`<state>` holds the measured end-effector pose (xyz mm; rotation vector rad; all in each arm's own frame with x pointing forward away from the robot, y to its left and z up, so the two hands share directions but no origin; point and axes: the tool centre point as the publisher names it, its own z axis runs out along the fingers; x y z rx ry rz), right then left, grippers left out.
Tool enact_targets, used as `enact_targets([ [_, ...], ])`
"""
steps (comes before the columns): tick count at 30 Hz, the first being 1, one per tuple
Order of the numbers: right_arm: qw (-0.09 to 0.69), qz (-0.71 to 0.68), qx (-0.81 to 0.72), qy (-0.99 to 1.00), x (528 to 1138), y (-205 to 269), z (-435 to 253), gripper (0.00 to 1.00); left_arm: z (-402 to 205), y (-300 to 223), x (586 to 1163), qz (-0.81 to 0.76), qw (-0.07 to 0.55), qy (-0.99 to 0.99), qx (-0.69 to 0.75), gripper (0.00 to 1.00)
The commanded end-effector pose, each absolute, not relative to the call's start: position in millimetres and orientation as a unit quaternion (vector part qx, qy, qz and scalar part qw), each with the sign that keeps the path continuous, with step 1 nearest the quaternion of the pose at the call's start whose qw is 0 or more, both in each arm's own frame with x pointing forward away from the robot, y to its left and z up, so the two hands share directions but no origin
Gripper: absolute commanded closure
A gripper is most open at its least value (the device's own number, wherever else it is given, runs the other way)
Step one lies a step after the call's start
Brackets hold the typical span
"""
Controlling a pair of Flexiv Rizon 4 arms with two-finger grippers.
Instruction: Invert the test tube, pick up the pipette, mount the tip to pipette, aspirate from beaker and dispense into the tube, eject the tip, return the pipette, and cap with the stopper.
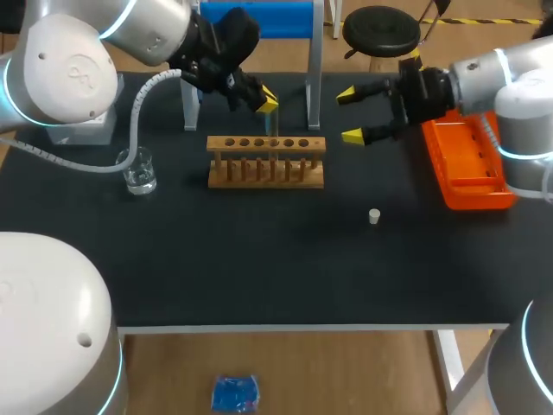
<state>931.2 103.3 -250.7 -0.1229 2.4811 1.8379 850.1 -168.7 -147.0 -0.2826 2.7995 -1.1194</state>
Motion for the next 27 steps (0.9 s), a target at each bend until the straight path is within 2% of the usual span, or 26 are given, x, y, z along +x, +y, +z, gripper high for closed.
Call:
enact_targets([
  [1, 0.040, 0.598, -0.037, 0.800, 896.1, 88.0, -223.9, 0.00, -146.1, -168.3, 849.3, -0.368, 0.056, 0.924, -0.094, 1.00],
  [14, 0.011, 0.658, -0.054, 0.751, 843.3, 104.0, -183.2, 0.00, -146.1, -168.3, 849.3, -0.368, 0.056, 0.924, -0.094, 1.00],
  [27, -0.032, 0.682, -0.075, 0.726, 836.4, 164.4, -190.1, 0.00, -146.1, -168.3, 849.3, -0.368, 0.056, 0.924, -0.094, 1.00],
])
